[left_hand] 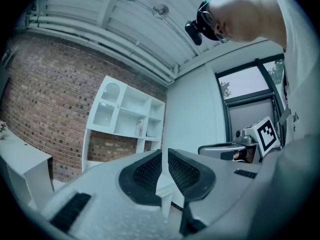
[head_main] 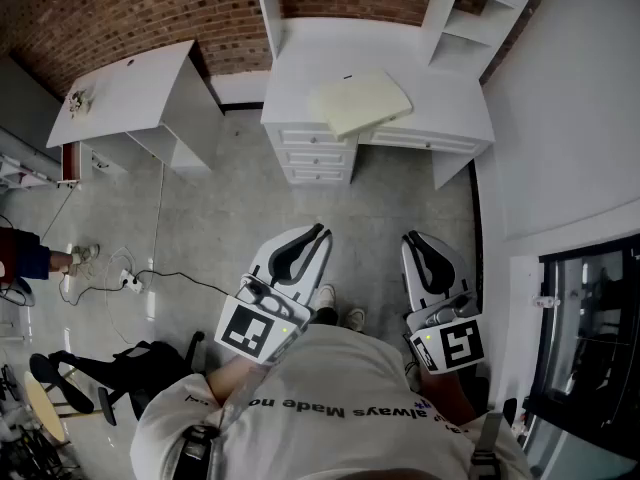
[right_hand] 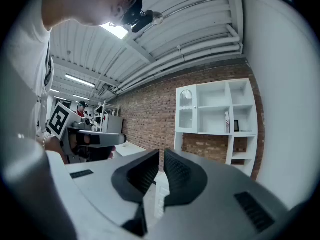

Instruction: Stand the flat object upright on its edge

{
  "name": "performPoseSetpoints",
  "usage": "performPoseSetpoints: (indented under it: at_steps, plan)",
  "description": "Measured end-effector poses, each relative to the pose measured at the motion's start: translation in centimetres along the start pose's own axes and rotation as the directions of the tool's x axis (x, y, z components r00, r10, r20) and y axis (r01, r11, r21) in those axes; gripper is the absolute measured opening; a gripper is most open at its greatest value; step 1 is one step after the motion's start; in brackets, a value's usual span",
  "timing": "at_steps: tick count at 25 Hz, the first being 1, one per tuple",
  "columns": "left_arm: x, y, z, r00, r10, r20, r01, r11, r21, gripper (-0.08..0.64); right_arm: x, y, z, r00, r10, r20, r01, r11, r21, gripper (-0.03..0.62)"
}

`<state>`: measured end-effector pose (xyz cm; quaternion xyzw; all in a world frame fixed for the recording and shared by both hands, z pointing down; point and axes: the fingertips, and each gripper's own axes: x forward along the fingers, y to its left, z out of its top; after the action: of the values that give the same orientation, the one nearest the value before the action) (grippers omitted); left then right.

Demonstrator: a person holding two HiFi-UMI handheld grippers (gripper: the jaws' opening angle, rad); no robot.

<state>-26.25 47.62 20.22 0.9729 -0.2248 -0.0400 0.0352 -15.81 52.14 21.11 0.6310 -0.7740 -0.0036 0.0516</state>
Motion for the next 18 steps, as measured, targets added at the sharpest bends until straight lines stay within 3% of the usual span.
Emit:
performPoseSetpoints:
  at_steps: [9,18]
  plan:
    - [-0.1,4.0,0.1,1.000,-0.026,0.013,0.026,1.000,-0.009,0.041,3.7,1.7,0.6,0.999,0.000,0.035,0.000,1.000,0.005,0.035]
    - [2.0,6.2,-0.7,0.999,-0.039,0.001,0.039,0.999,-0.033,0.041,6.5,-0.2,-0.3,1.000,-0.017,0.015,0.017,1.000,0.016,0.035]
